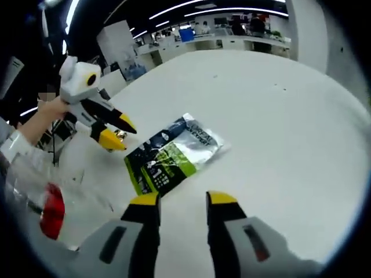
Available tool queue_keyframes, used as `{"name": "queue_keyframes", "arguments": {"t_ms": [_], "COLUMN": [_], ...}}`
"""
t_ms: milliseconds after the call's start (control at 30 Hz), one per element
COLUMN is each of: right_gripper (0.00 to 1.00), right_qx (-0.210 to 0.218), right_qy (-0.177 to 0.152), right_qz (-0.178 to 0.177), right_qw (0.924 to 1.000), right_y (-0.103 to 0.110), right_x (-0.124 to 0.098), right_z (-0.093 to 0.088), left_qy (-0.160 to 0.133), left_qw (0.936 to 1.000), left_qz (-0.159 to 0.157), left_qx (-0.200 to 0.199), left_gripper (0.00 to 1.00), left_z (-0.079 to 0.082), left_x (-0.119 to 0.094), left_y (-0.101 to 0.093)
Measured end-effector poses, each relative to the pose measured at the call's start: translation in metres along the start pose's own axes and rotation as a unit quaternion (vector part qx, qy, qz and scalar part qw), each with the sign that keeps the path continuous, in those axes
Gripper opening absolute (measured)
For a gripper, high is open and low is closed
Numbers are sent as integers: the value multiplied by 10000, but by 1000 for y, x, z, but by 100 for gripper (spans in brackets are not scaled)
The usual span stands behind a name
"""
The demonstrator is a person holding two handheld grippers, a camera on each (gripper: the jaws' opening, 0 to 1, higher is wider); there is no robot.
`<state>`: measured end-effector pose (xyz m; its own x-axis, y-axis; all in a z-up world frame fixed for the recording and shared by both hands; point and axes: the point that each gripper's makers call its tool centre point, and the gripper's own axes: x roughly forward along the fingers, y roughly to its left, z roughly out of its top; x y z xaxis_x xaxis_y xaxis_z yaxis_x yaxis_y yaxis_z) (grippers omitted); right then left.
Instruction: Arrange the skincare products in the storage area until every visible bottle or jar stands upright without overlapping.
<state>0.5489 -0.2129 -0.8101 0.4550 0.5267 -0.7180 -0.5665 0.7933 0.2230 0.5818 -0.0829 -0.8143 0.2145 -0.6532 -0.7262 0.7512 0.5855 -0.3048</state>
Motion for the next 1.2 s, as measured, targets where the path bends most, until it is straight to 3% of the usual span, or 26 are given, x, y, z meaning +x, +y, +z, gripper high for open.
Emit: {"name": "queue_keyframes", "arguments": {"t_ms": [400,1000,1200], "right_gripper": [25,12,7], "right_qx": [458,592,706], "right_qy": [-4,-112,-153], "right_qz": [110,136,100], "right_qw": [9989,9981,9973], "right_y": [1,9,7], "right_x": [24,30,29], "right_z": [-1,6,6], "left_qy": [-27,-93,-150], "left_qw": [9997,9986,9968], "left_qz": [-79,-110,-103], "left_qx": [-246,-518,-778], "left_gripper": [23,12,6], "left_z": [6,9,9], "left_x": [20,28,30], "left_y": [0,1,3]}}
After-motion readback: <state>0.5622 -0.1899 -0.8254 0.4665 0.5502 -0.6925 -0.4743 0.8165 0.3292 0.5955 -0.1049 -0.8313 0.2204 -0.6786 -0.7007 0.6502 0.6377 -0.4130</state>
